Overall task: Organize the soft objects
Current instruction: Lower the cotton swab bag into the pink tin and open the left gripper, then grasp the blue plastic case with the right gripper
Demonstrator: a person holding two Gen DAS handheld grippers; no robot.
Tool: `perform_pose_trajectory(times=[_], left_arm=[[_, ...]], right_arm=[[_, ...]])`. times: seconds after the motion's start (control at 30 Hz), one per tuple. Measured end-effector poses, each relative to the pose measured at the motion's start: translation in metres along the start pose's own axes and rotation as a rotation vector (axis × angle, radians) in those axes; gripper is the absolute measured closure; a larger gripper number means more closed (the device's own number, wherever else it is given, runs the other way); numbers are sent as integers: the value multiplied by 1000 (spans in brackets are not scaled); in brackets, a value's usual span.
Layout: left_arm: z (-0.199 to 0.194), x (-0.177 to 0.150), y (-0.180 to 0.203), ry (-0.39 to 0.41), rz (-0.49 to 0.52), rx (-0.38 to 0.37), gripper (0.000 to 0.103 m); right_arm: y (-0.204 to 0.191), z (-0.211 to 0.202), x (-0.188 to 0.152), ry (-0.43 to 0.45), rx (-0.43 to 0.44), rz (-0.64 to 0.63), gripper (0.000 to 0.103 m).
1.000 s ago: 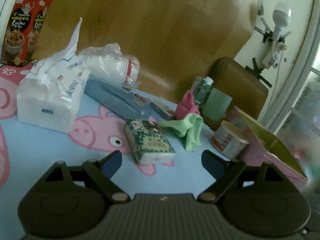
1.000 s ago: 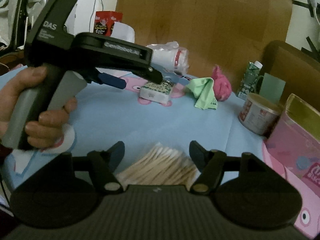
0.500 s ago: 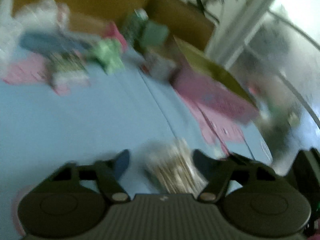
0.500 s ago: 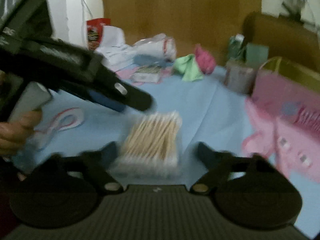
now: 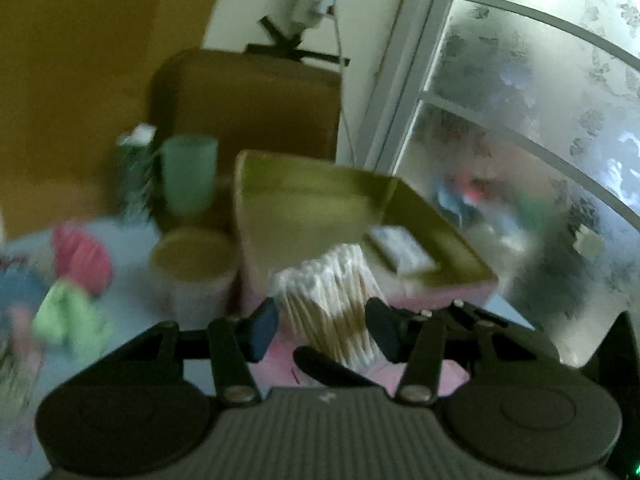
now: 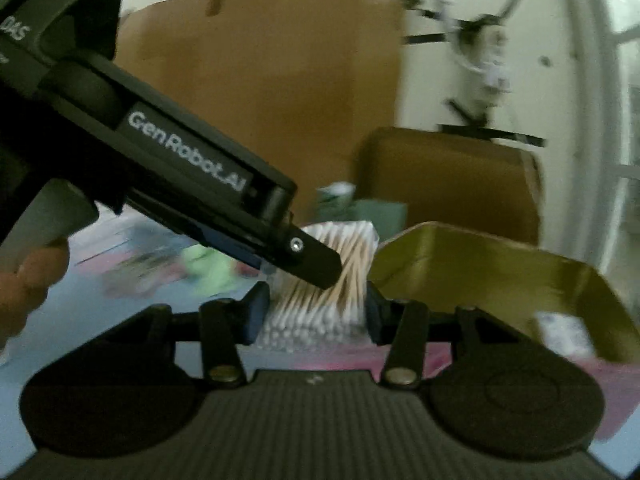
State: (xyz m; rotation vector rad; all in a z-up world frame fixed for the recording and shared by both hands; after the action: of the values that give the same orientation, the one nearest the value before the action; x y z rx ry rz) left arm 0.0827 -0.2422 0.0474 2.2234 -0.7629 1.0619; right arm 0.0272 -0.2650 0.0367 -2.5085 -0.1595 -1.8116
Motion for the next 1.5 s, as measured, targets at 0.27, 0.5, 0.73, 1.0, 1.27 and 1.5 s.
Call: perform_pose_trajectory(times=[0.27, 0.5, 0.73, 1.0, 1.27, 1.5], left_arm=[[65, 21, -4, 4, -43, 92, 47], [3, -1, -26, 116, -84, 69, 33], [-88, -70, -118, 164, -205, 251, 30], [-153, -124, -212, 177, -316, 525, 30], [-167, -136, -225, 269, -391, 485, 31], [-173, -133, -219, 331, -370, 469, 30]], right_arm=[[74, 46, -4, -31, -217, 101, 18], [93, 26, -11, 20, -266, 180, 14], [39, 16, 9, 73, -102, 124, 55], [-76, 64, 18, -86, 199, 15, 76], [-163, 141, 58, -222, 411, -24, 32], [-204, 219, 31, -490, 436, -162, 25]])
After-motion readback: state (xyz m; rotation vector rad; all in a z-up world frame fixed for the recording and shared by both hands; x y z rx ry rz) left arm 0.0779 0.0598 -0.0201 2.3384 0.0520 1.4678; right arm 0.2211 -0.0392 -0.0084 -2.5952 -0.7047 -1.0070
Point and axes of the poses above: each gripper's, at about its wrist camera, not at the fingertips, and z roughly the way its jaws point, y to its right, x to its top, the point moved 8 cm from there along z, roughly the way its jaws point, and after that the axes turned 1 degree about z, right-handed, at the moved point
